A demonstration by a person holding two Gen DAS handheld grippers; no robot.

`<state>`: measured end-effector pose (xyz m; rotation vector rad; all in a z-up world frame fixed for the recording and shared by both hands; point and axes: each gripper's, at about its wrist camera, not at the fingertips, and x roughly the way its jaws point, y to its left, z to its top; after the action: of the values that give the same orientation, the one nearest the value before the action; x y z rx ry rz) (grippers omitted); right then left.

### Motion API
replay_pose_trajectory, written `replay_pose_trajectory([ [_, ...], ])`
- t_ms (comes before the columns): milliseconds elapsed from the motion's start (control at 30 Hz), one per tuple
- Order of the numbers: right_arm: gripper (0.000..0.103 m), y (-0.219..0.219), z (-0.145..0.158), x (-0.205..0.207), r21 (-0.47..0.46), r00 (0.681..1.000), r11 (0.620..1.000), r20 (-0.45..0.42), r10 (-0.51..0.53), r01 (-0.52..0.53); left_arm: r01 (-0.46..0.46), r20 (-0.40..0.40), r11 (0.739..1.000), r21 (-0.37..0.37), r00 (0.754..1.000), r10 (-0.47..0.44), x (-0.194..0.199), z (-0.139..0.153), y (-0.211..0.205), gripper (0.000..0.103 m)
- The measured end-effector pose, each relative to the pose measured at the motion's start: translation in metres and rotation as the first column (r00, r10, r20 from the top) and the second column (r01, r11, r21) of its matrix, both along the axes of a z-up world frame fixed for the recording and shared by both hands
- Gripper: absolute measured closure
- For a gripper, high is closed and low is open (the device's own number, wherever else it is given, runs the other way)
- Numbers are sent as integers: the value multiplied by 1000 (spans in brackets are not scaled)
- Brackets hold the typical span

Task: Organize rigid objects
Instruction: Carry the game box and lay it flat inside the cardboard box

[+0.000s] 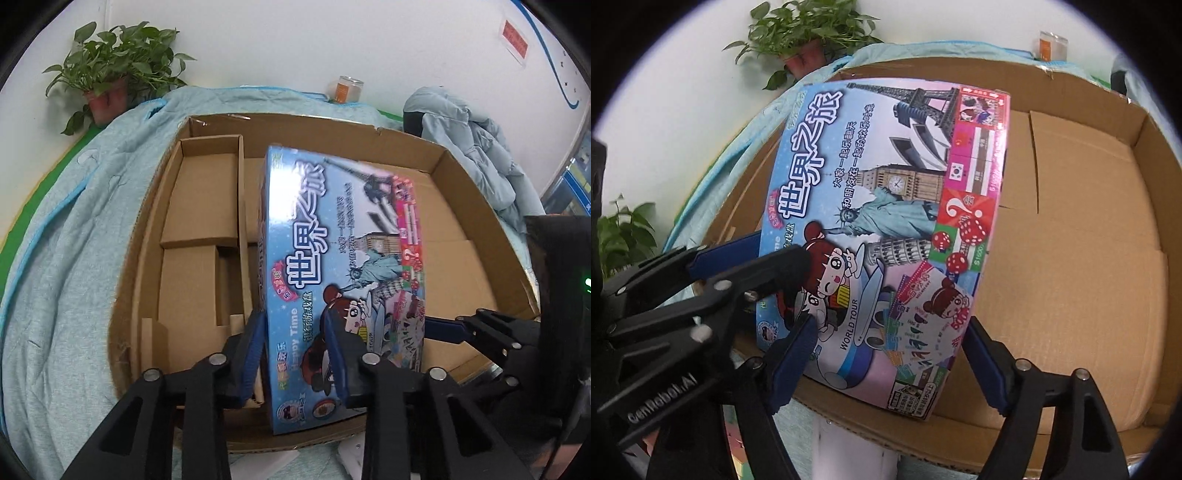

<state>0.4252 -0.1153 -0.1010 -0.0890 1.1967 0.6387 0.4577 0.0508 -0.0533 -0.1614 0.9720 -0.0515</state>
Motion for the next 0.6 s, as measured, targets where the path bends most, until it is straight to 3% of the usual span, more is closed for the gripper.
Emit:
replay_pose_trajectory([
  [67, 29, 1, -1, 3, -16, 1000, 1000, -1, 8, -8, 21, 20, 1000, -16, 1000, -21, -9, 5, 3, 80],
  [167, 31, 3, -7, 10, -55, 1000, 998, 7, 16, -15, 15, 64, 1000, 21, 998, -17, -33, 20, 3, 81],
  [233, 31, -4, 3, 8, -4, 1000, 1000, 28, -7, 7, -10, 126, 999, 40, 992, 5, -53, 35, 5, 80],
  [300, 28, -21, 26, -3, 61, 991, 998, 127, -39, 32, -39, 194, 998, 45, 981, 30, -76, 51, 8, 76],
  [367, 18, -39, 44, -19, 90, 979, 994, 191, -73, 57, -61, 262, 996, 68, 964, 41, -98, 64, 9, 50],
  [400, 17, -49, 50, -27, 107, 974, 992, 209, -91, 69, -94, 317, 991, 97, 947, 59, -115, 72, 8, 19],
  [433, 17, -55, 55, -38, 119, 969, 989, 222, -107, 82, -119, 357, 986, 115, 931, 71, -126, 77, 7, 1],
  [500, 17, -68, 63, -55, 120, 963, 988, 240, -125, 98, -143, 470, 979, 147, 881, 58, -157, 88, -1, 0],
  [600, 17, -82, 67, -83, 77, 956, 992, 268, -121, 104, -119, 459, 977, 178, 888, 25, -178, 92, -15, 0],
])
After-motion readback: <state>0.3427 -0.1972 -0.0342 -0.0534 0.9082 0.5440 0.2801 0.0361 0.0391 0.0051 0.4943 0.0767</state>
